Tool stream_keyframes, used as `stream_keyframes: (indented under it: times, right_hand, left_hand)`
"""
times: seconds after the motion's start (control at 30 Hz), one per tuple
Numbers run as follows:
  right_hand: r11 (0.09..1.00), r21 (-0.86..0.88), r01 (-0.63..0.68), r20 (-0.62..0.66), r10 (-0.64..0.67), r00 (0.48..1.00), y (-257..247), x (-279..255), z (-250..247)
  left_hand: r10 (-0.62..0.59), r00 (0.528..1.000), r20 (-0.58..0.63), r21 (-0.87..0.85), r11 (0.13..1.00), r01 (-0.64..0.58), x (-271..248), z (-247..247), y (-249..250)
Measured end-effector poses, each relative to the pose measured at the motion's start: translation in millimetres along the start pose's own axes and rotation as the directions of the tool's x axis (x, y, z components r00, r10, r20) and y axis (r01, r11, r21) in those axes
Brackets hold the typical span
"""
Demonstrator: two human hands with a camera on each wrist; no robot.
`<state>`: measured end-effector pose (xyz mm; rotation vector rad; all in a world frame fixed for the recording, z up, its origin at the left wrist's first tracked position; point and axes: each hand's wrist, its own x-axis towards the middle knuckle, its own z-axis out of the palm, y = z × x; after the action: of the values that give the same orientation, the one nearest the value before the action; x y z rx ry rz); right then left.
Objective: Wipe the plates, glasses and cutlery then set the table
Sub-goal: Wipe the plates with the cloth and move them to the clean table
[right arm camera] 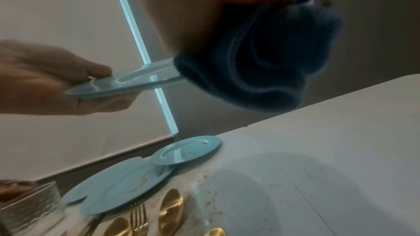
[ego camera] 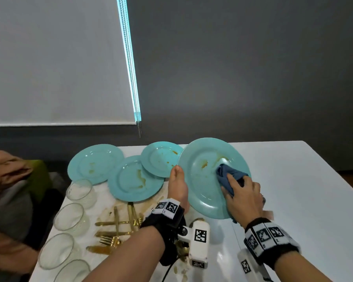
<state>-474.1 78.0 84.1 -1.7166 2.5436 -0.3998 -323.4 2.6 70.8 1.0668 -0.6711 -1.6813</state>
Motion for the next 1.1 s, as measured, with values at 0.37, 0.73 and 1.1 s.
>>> stream_keyframes:
  times: [0.37,0.73,1.1]
  right_hand:
    - [0.840,0.084,0.536,0.217,-0.541,0.813,80,7,-23]
    - [0.853,0.144,0.503,0.338,-0.520,0.785,111,3,-13]
    - [0.864,0.139,0.484,0.339,-0.500,0.797,90,-1,-28]
  left_hand:
    - [0.129,0.990,-0.051,0.073,0.989,-0.125,-1,40,-26]
    - [0.137,0.989,-0.050,0.141,0.982,-0.129,-8,61,-48]
    - [0.205,0.979,0.023,0.252,0.946,-0.204,-8,60,-41]
